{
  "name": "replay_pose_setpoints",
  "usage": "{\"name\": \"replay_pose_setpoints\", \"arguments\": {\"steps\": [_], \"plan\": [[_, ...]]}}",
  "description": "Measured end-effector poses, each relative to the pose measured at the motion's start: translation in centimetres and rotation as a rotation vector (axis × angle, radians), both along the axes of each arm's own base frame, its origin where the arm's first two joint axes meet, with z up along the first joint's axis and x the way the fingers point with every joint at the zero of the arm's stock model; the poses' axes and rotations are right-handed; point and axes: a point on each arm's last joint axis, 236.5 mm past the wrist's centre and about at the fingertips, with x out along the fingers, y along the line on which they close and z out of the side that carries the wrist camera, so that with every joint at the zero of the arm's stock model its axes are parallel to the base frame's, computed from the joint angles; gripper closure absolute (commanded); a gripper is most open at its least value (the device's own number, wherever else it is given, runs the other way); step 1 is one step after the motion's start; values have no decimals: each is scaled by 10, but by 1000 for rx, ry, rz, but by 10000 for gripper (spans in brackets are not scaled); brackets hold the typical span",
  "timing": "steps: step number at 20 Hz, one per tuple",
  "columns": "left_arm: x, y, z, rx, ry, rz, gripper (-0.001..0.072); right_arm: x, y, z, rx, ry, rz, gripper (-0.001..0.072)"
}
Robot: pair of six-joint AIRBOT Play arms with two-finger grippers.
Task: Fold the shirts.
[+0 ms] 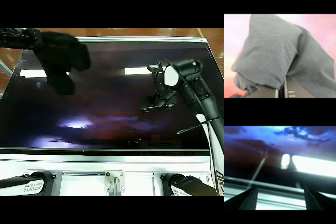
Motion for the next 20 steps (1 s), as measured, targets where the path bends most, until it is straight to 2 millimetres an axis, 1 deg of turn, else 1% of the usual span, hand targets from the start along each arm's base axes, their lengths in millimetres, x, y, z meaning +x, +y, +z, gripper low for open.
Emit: {"name": "replay_pose_setpoints", "arguments": {"steps": [1, 2, 4, 6, 8, 9, 10, 11, 12, 13, 14, 15, 16, 17, 18, 19, 20], "plan": [[-22, -24, 9, -7, -6, -61, 671, -1, -7, 8, -27, -11, 16, 23], [-41, -47, 12, -11, 4, -118, 671, -4, -17, 16, -61, -20, 30, 23], [-73, -91, 1, -12, 50, -227, 671, -11, -35, 32, -120, -40, 44, 23], [-100, -135, -20, -16, 105, -322, 671, -20, -49, 47, -158, -59, 46, 23], [-126, -178, -61, -5, 200, -405, 671, -28, -58, 59, -172, -81, 42, 23], [-137, -196, -83, 3, 246, -432, 671, -32, -62, 65, -178, -90, 39, 23], [-149, -212, -110, 17, 296, -457, 671, -35, -64, 68, -182, -96, 39, 23], [-163, -227, -141, 40, 356, -481, 671, -37, -66, 71, -183, -101, 38, 23], [-176, -239, -169, 59, 406, -497, 670, -39, -68, 74, -186, -106, 36, 23], [-189, -251, -197, 74, 452, -509, 542, -40, -69, 75, -186, -109, 37, 23], [-200, -259, -223, 90, 501, -511, 165, -40, -69, 76, -187, -114, 37, 23], [-208, -265, -239, 92, 538, -512, -3, -39, -70, 78, -188, -123, 37, 23], [-213, -271, -247, 75, 564, -509, -5, -36, -71, 79, -192, -140, 35, 23], [-214, -274, -250, 63, 582, -506, -4, -30, -74, 81, -205, -167, 31, 23], [-209, -273, -246, 49, 583, -495, -4, -24, -79, 84, -227, -197, 25, 23], [-199, -267, -235, 29, 571, -477, -4, -15, -88, 88, -262, -234, 11, 23], [-188, -255, -222, 19, 565, -455, -4, -7, -100, 92, -300, -266, -11, 23]]}}
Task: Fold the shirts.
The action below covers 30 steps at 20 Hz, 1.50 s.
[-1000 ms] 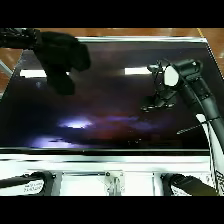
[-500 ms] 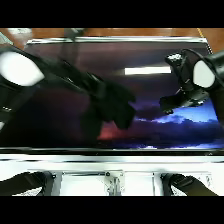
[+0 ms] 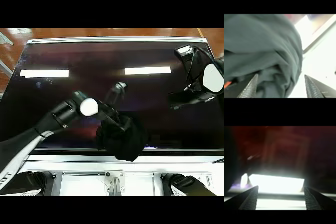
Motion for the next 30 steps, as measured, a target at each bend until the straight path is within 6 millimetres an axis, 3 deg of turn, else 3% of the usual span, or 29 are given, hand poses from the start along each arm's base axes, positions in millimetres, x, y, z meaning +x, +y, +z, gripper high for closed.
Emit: {"name": "replay_pose_setpoints", "arguments": {"steps": [2, 5, 7, 9, 11, 14, 18, 24, 27, 28, 29, 30], "plan": [[25, 40, 28, 6, -32, 70, -4, 10, -29, 7, -52, -42, -53, 24], [46, 134, 40, 97, -52, 218, -4, 9, -85, 3, -23, -41, -209, 23], [37, 191, 21, 152, 3, 319, -5, 1, -105, -18, 122, 3, -304, 23], [11, 223, -16, 156, 117, 400, -4, -7, -107, -46, 325, 50, -376, 23], [-19, 223, -58, 86, 253, 454, -5, -14, -94, -75, 511, 109, -412, 23], [-43, 199, -101, -65, 377, 524, -4, -31, -70, -120, 680, 222, -426, 23], [-53, 175, -141, -136, 456, 599, -4, -52, -42, -165, 776, 335, -423, 23], [-46, 146, -172, -152, 486, 660, 16, -69, -7, -202, 809, 420, -379, 23], [-39, 137, -181, -145, 486, 675, 298, -71, 8, -216, 794, 429, -342, 23], [-35, 134, -184, -145, 481, 676, 423, -71, 12, -219, 789, 427, -331, 22], [-32, 131, -184, -147, 474, 674, 626, -70, 16, -222, 786, 424, -326, 22], [-30, 129, -185, -147, 470, 667, 669, -70, 19, -225, 784, 423, -323, 22]]}}
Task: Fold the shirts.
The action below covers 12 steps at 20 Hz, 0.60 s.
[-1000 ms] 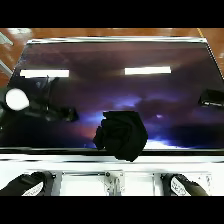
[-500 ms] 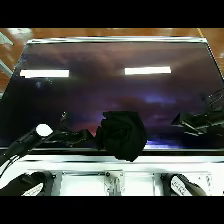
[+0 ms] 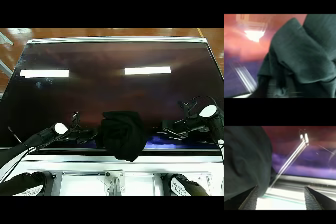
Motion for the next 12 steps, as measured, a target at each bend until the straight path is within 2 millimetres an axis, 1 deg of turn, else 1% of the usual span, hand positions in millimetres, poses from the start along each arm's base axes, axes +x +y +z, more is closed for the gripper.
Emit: {"name": "replay_pose_setpoints", "arguments": {"steps": [3, 6, 8, 12], "plan": [[7, -6, 3, -7, -18, -7, 670, -2, 12, -14, 27, 12, -22, 22], [6, -10, 9, -22, -21, -27, 670, -2, 30, -31, 102, 42, -79, 22], [4, -13, 16, -35, -31, -46, 670, 3, 40, -42, 152, 59, -120, 23], [3, -17, 34, -62, -74, -77, 670, 12, 51, -61, 217, 92, -197, 25]]}}
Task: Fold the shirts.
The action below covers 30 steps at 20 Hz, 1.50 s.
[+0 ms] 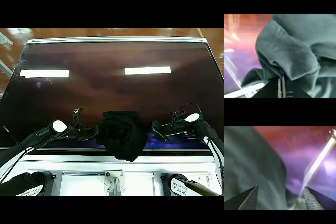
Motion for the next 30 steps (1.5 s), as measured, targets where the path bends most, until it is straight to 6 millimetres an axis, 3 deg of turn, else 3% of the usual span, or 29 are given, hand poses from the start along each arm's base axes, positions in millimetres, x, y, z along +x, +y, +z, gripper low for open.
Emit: {"name": "replay_pose_setpoints", "arguments": {"steps": [1, 2, 3, 7, 8, 9, 14, 17, 19, 20, 22, 24, 26, 27, 28, 30], "plan": [[0, -1, 4, -6, -12, -4, 670, 2, 3, -3, 18, 6, -15, 46], [1, -1, 8, -10, -24, -8, 670, 5, 5, -5, 29, 8, -30, 194], [1, -1, 10, -13, -33, -11, 670, 7, 6, -7, 38, 10, -41, 256], [10, 0, 16, -13, -78, 2, 670, 17, 13, -6, 79, -6, -79, 276], [12, 0, 16, -12, -87, 7, 670, 19, 15, -5, 91, -15, -81, 488], [14, 1, 17, -11, -92, 11, 670, 21, 17, -3, 102, -26, -81, 645], [19, 1, 24, -17, -124, 20, 673, 27, 25, 14, 151, -95, -21, 648], [37, 6, 59, -45, -229, 32, 673, 49, 26, 56, 154, -263, 72, 648], [61, 18, 109, -72, -364, 61, 673, 77, 21, 105, 115, -447, 118, 648], [77, 28, 145, -87, -456, 88, 673, 92, 17, 134, 85, -550, 131, 648], [102, 57, 233, -123, -663, 167, 673, 120, 9, 211, 9, -789, 130, 648], [110, 92, 328, -148, -876, 252, 673, 136, 0, 302, -71, -1035, 89, 648], [98, 120, 413, -163, -1068, 311, 673, 130, -4, 393, -123, -1257, 40, 648], [87, 131, 451, -170, -1155, 332, 673, 122, -5, 429, -137, -1340, 21, 648], [76, 138, 481, -170, -1231, 343, 673, 111, -4, 463, -146, -1419, 3, 648], [53, 147, 528, -160, -1361, 346, 673, 88, -2, 513, -153, -1530, -23, 648]]}}
